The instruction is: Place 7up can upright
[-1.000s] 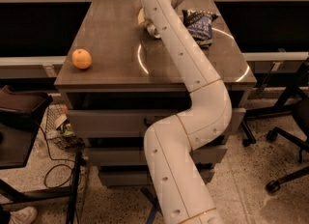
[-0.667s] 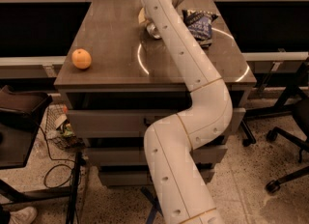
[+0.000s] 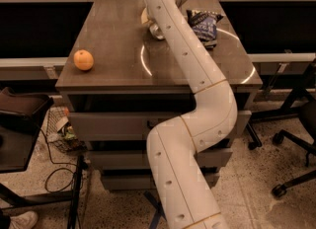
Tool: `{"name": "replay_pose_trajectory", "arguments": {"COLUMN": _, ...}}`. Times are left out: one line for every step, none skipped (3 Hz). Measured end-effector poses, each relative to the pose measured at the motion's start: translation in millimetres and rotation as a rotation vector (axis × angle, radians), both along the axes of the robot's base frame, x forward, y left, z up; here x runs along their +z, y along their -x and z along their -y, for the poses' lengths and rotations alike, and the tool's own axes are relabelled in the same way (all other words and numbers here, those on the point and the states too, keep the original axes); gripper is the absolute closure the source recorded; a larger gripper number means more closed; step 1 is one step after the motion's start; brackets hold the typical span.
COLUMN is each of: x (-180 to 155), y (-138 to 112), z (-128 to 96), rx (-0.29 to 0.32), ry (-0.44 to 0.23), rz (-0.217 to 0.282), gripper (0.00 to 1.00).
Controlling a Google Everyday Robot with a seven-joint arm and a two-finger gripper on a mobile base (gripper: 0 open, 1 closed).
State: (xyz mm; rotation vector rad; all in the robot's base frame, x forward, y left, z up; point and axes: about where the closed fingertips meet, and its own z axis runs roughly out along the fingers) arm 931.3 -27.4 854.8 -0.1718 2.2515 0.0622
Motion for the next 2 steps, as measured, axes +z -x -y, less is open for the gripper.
{"name": "replay_pose_trajectory", "arguments": {"x": 0, "y": 0, "z": 0, "rx": 0.0, "ry": 0.0, "rz": 0.0, "gripper": 1.0}}
{"name": "replay_pose_trajectory", "arguments": {"x": 20, "y": 7, "z": 5, "rx": 0.017, "ry": 0.028, "rz": 0.018, "gripper": 1.0}}
